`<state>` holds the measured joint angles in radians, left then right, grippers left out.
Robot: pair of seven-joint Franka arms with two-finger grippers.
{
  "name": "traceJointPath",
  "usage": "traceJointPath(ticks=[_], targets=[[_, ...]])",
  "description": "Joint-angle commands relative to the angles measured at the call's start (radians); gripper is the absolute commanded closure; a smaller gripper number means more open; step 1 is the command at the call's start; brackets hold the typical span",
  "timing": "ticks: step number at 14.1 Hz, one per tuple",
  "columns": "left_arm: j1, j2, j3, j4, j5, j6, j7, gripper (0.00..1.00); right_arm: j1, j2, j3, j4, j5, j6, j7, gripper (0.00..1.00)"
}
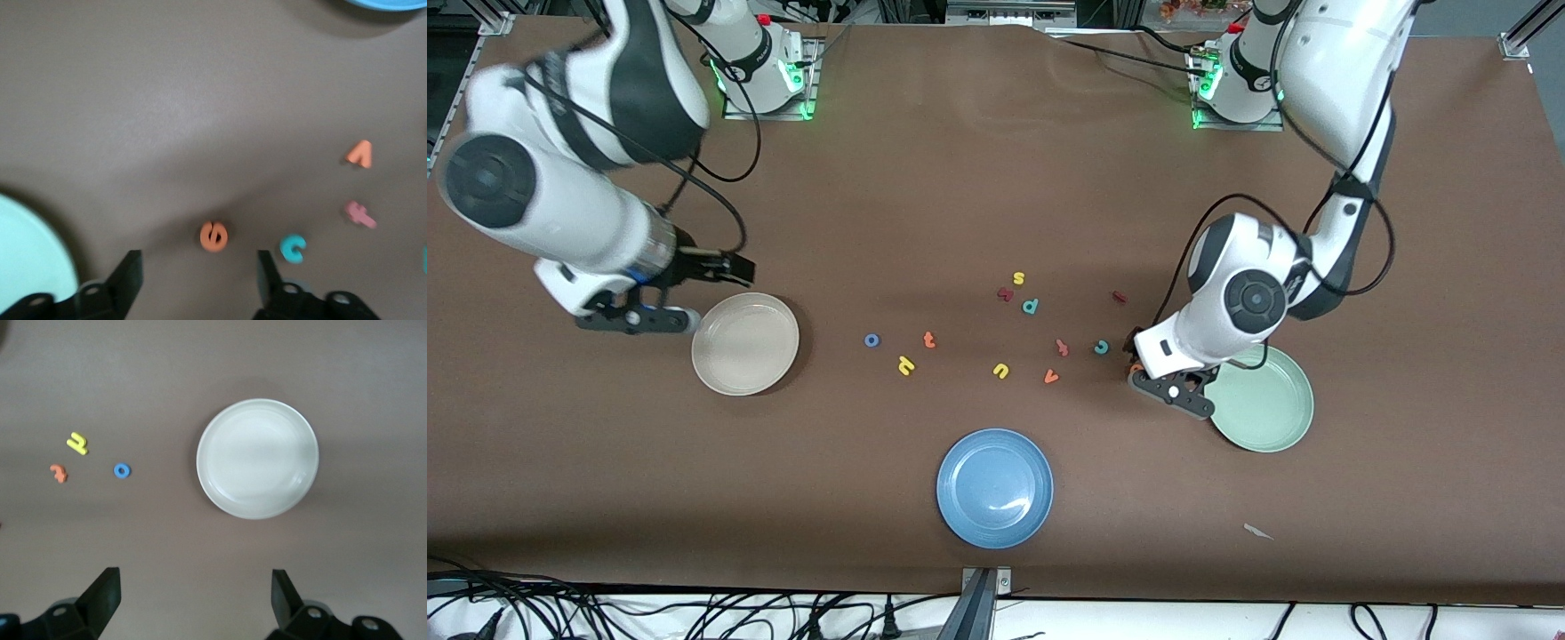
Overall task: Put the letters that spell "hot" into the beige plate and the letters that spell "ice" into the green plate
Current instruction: 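Reach the left gripper to the orange 6 while the right gripper reaches the blue o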
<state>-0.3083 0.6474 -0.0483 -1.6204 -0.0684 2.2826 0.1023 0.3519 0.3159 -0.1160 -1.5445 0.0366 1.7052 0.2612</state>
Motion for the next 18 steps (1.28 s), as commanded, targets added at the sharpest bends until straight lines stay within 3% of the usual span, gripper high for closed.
traceJointPath(ticks=[1, 12, 18], targets=[[-0.023, 0.052, 0.008, 0.007, -0.013, 0.057, 0.011, 0.38, 0.039, 0.037, -0.004, -0.072, 0.005, 0.141, 0.067, 0.0], [-0.034, 0.081, 0.01, -0.038, -0.002, 0.113, 0.014, 0.39, 0.116, 0.288, 0.025, -0.094, 0.069, 0.418, 0.164, 0.0], [-0.034, 0.092, 0.012, -0.053, -0.001, 0.123, 0.013, 0.39, 0.14, 0.315, 0.045, -0.157, 0.129, 0.557, 0.184, 0.0]])
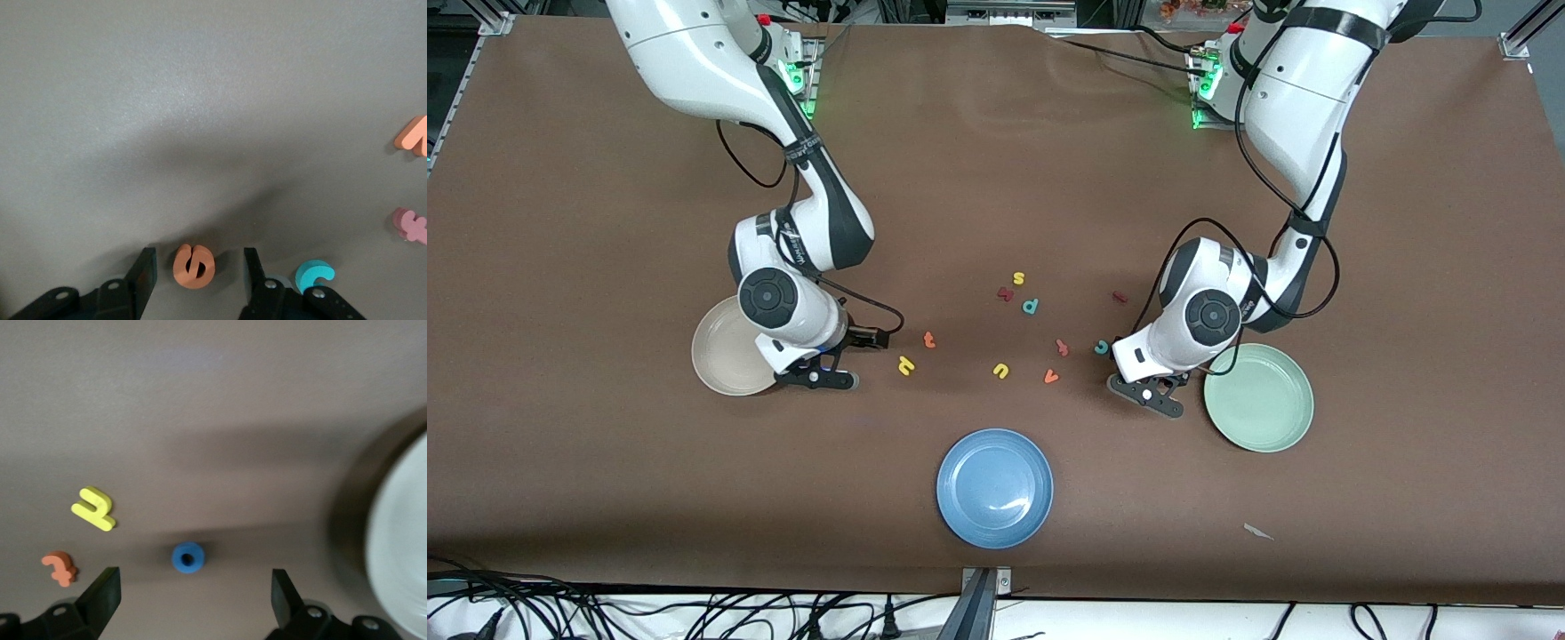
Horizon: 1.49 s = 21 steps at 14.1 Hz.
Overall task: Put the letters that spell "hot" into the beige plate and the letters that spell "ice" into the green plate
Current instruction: 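Carry the orange 6 onto the green plate while the right gripper grasps the blue o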
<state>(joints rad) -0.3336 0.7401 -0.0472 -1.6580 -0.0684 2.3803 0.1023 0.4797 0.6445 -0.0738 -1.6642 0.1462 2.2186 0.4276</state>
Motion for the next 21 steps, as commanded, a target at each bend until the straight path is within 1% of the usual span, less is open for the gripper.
traceJointPath(ticks=[1, 2, 3, 4, 5, 8, 11, 12, 15, 18, 19, 20, 21], targets=[[-0.007, 0.017, 0.009, -0.016, -0.001, 0.048, 0.011, 0.41, 0.017, -0.014, 0.003, -0.06, 0.021, 0.084, 0.019, 0.0], [-0.008, 0.024, 0.009, -0.028, -0.002, 0.071, 0.011, 0.51, 0.026, -0.011, 0.003, -0.074, 0.021, 0.096, 0.017, 0.0], [-0.007, 0.024, 0.009, -0.029, -0.001, 0.071, 0.008, 0.58, 0.026, -0.008, 0.003, -0.084, 0.021, 0.096, 0.014, 0.0], [-0.008, 0.019, 0.01, -0.029, -0.001, 0.068, 0.007, 0.7, 0.026, -0.003, 0.003, -0.095, 0.019, 0.102, 0.011, 0.0], [-0.008, 0.016, 0.01, -0.029, -0.001, 0.063, 0.005, 0.75, 0.028, -0.002, 0.003, -0.1, 0.019, 0.101, 0.011, 0.01], [-0.007, -0.004, 0.012, -0.028, -0.001, 0.053, 0.008, 0.77, 0.028, 0.001, 0.003, -0.106, 0.019, 0.102, 0.006, 0.06], [0.001, -0.059, 0.018, -0.013, -0.001, -0.039, 0.008, 0.77, 0.028, 0.026, 0.003, -0.088, 0.023, 0.11, 0.006, 0.12], [0.011, -0.08, 0.023, -0.011, 0.004, -0.064, 0.011, 0.77, 0.028, 0.036, 0.003, -0.082, 0.024, 0.116, 0.008, 0.15], [0.073, -0.108, 0.027, 0.004, 0.106, -0.128, 0.017, 0.77, 0.028, 0.04, 0.003, -0.081, 0.026, 0.122, 0.003, 0.27], [0.142, -0.116, 0.029, 0.004, 0.171, -0.132, 0.02, 0.77, 0.028, 0.04, 0.003, -0.078, 0.026, 0.122, 0.011, 0.38], [0.163, -0.111, 0.029, 0.007, 0.206, -0.128, 0.025, 0.76, 0.028, 0.04, 0.003, -0.077, 0.026, 0.122, 0.013, 0.42], [0.188, -0.104, 0.026, 0.015, 0.243, -0.127, 0.025, 0.72, 0.028, 0.04, 0.003, -0.075, 0.026, 0.124, 0.014, 0.45], [0.186, -0.096, 0.024, 0.012, 0.249, -0.128, 0.027, 0.39, 0.028, 0.04, 0.003, -0.075, 0.026, 0.124, 0.014, 0.46]])
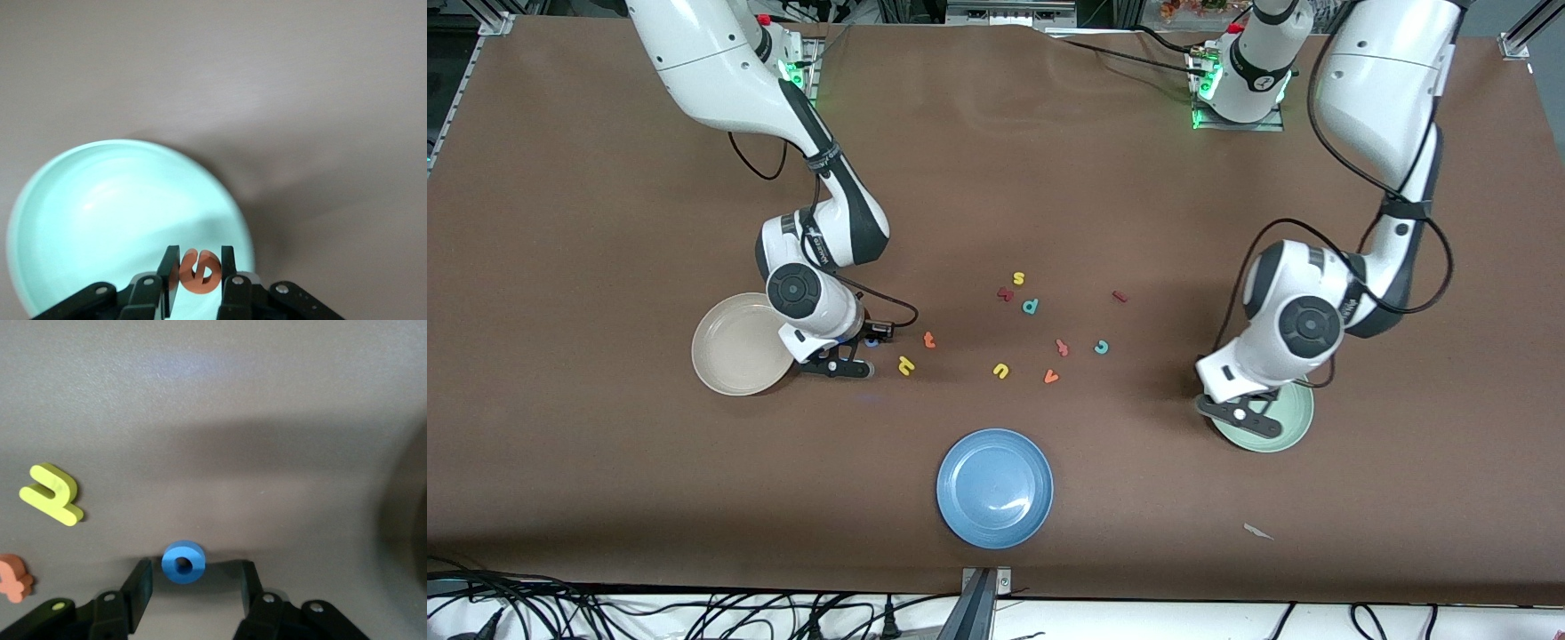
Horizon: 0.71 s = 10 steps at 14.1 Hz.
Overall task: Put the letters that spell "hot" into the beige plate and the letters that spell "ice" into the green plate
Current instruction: 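Carry the orange 6 onto the green plate while the right gripper grasps the blue o, then grasp the teal c with the left gripper while the right gripper lifts the blue o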
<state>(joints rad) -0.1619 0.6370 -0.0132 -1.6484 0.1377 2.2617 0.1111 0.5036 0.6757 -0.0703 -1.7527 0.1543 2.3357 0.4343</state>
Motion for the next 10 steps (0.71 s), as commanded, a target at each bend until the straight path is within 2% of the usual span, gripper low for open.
traceJointPath(ticks=[1, 5, 10], targets=[[0.013, 0.007, -0.011, -0.004, 0.042, -0.01, 0.018, 0.0, 0.004, 0.011, 0.0, 0.013, 0.018, 0.007, 0.009, 0.46], [-0.056, -0.02, -0.039, 0.012, 0.025, -0.065, -0.037, 0.0, 0.004, 0.019, 0.0, 0.022, 0.019, 0.008, 0.011, 0.53], [-0.082, -0.026, -0.163, 0.015, -0.016, -0.071, -0.282, 0.0, 0.009, 0.039, 0.0, 0.047, 0.021, 0.01, 0.012, 0.55]])
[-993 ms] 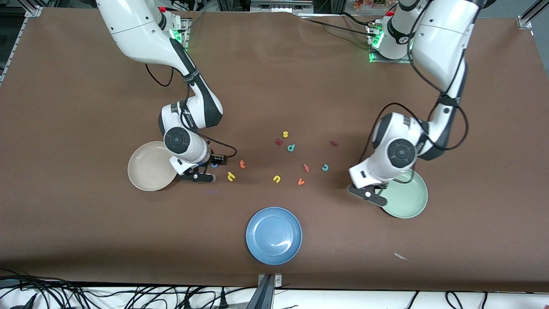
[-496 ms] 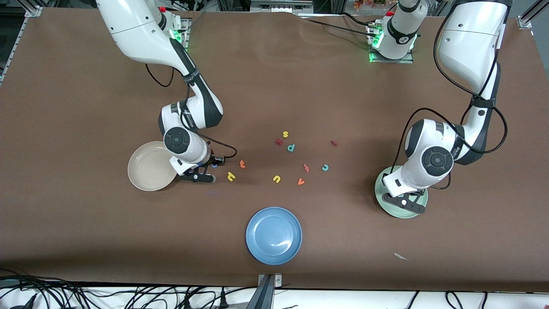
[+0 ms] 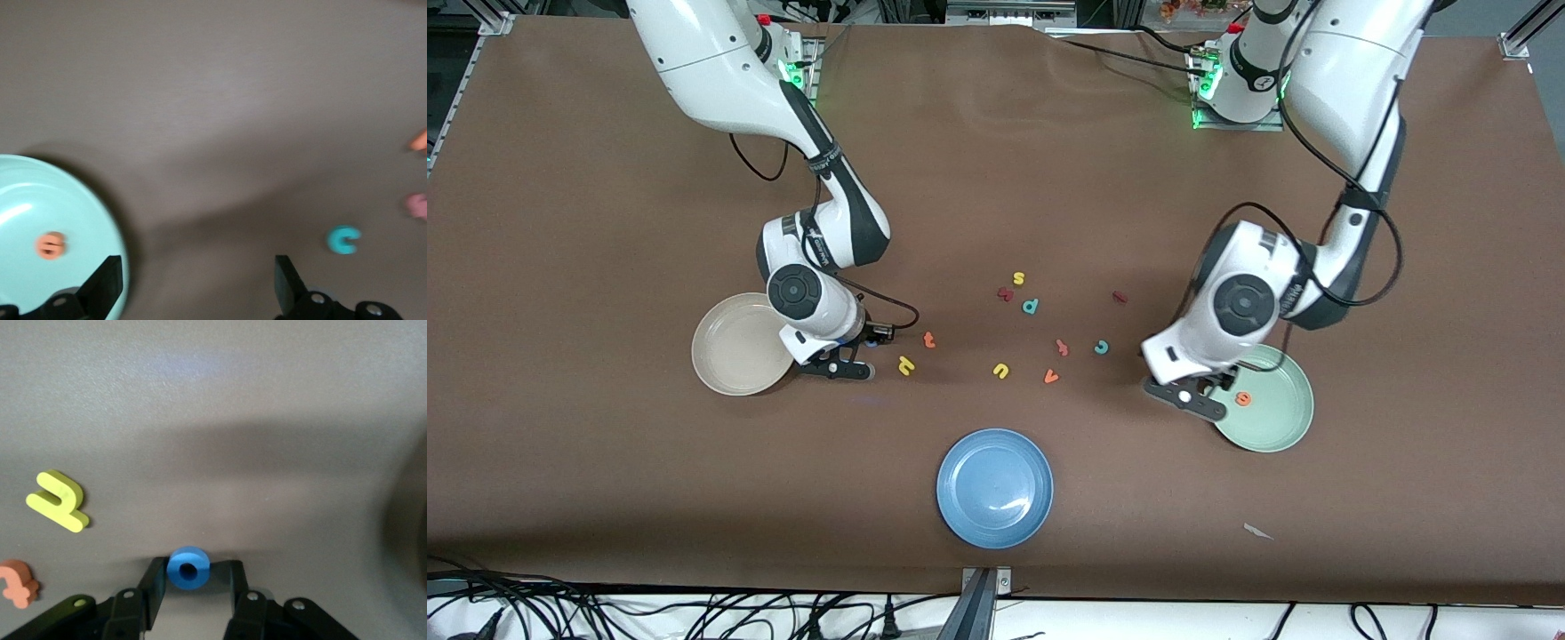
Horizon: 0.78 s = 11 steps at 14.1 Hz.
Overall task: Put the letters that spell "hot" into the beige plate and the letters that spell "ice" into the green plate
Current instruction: 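Grasp the teal c with the left gripper while the right gripper lifts the blue o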
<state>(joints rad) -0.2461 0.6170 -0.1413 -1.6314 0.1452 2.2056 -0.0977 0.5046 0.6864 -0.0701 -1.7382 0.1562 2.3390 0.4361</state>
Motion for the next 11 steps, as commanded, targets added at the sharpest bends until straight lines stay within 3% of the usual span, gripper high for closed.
traceJointPath(ticks=[1, 6, 9, 11], targets=[[-0.007, 0.004, -0.05, -0.002, -0.024, -0.006, -0.101, 0.01, 0.008, 0.028, 0.0, 0.034, 0.019, 0.006, 0.01, 0.57], [-0.064, 0.064, -0.052, -0.007, -0.024, 0.028, -0.103, 0.27, 0.011, 0.03, 0.0, 0.034, 0.02, 0.008, 0.01, 0.68], [-0.094, 0.102, -0.05, -0.018, -0.019, 0.086, -0.108, 0.29, 0.012, 0.03, 0.0, 0.034, 0.019, 0.011, 0.01, 0.75], [-0.094, 0.121, -0.05, -0.018, -0.015, 0.118, -0.106, 0.36, 0.012, 0.032, 0.0, 0.034, 0.019, 0.016, 0.01, 0.76]])
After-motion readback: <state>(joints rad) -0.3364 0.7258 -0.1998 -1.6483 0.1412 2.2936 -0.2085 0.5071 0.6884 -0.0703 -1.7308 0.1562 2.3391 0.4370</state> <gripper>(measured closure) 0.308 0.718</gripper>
